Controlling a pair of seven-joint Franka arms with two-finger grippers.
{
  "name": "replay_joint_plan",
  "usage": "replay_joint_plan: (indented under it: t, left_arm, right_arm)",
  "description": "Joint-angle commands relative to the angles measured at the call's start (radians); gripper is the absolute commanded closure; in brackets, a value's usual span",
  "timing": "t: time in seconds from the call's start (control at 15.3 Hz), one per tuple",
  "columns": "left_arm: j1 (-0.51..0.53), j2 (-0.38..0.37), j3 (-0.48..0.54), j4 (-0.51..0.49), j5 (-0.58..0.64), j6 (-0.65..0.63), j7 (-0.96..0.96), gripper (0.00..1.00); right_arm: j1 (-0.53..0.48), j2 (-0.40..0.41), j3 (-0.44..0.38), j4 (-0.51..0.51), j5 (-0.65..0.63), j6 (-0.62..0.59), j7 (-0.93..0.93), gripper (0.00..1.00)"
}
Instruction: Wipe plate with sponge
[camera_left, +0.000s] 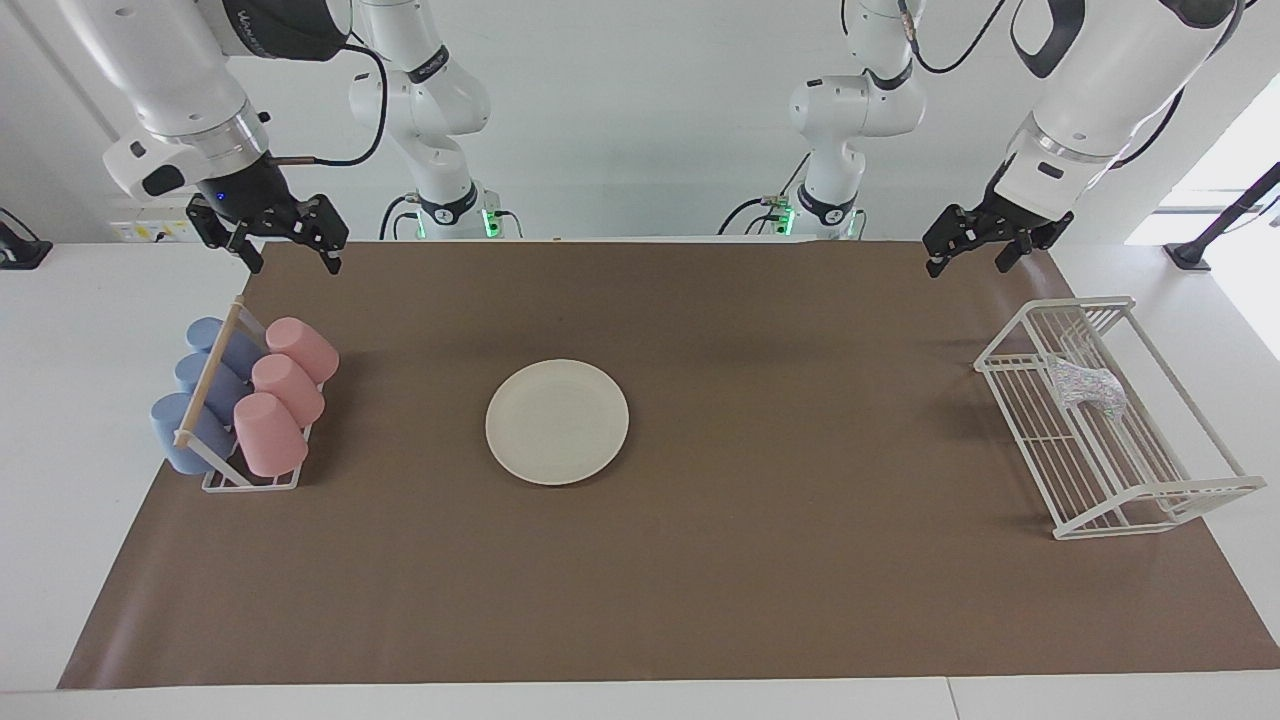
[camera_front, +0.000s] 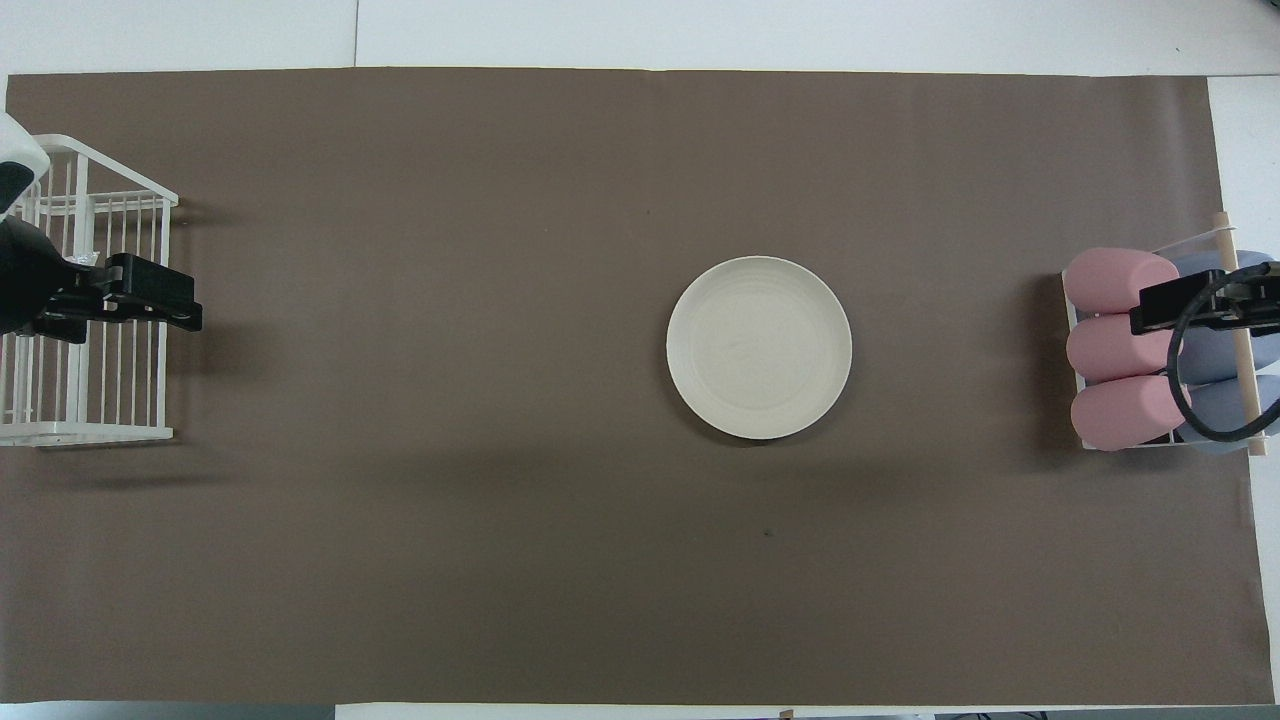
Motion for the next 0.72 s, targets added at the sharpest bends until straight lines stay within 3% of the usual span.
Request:
replay_joint_plan:
  t: [0.0,0.39,0.52,0.65]
  left_arm:
    - [0.012,-0.027,0.005,-0.031,-0.011,0.019,-0.009,0.00]
    - [0.018,-0.029,0.004,-0.035,-0.016,0.016,-0.035,0.00]
    - [0.011,-0.030,0.002,-0.049,-0.008,0.044,-0.154,0.00]
    - [0.001,-0.012,-0.001,-0.051,0.079,0.046,-0.197,0.00]
  right_arm:
    - [-0.010,0.007,0.004,0.015,0.001,-0.005,-0.028,0.00]
    - [-0.009,0.008,0.004,0.015,0.000,0.006,-0.024,0.00]
    - [-0.009,0.008,0.004,0.014,0.000,0.006,-0.021,0.00]
    - [-0.009,0.008,0.004,0.014,0.001,0.006,-0.021,0.00]
